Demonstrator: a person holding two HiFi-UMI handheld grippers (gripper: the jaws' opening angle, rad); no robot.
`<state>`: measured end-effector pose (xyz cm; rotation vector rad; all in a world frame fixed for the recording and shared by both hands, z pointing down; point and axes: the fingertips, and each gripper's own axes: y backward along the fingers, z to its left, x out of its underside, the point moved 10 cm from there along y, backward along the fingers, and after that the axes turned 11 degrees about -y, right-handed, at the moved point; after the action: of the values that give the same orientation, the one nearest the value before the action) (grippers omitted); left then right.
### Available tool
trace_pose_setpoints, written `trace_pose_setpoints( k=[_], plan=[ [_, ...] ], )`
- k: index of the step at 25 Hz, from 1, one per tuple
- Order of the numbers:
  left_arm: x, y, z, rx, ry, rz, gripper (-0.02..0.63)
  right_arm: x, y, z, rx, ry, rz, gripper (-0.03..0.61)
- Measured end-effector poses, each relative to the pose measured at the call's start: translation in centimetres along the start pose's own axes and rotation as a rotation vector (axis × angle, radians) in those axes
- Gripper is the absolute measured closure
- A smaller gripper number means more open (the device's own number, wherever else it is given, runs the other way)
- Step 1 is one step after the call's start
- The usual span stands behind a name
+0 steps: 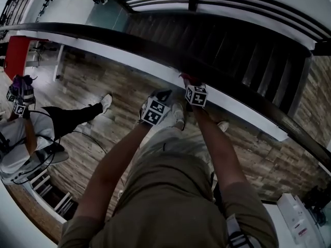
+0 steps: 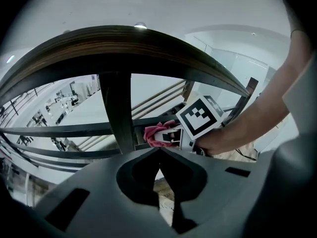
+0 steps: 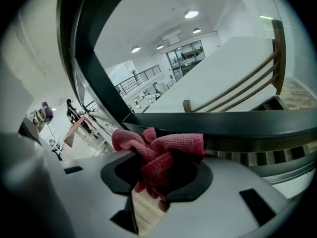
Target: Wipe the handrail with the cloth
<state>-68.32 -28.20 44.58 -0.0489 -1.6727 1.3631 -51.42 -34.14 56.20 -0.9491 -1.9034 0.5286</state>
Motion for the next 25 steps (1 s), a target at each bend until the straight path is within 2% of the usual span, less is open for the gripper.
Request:
trace_pose_setpoints(
  k=[8, 12, 18, 22, 25],
  plan=[
    [1.3, -0.7, 2.1, -0.003, 0.003, 0.005, 0.597, 0.7, -3.7, 5.1, -0.074, 0.092, -0.026, 0.426],
    [0.7, -1.2, 2.9, -0.002, 0.016, -0.018, 0.597, 1.7, -4.6, 4.8, -0.022, 0.208, -0.043, 0.426],
    [2.4, -3.4, 3.6, -0.023, 0.043, -0.013, 0.597, 1.7, -7.1, 4.2, 0.022, 0.288, -0.136, 0.426],
    [4.1, -2.7, 3.5, -0.041, 0.060, -0.009, 0.597, 2.9, -8.5, 4.7, 0.014, 0.389, -0.121, 0.426],
    [5.1, -2.2, 3.7, -0.057, 0.073, -0.022, 0.597, 3.2, -10.2, 4.5, 0.056, 0.484, -0.075, 0.426]
  ],
)
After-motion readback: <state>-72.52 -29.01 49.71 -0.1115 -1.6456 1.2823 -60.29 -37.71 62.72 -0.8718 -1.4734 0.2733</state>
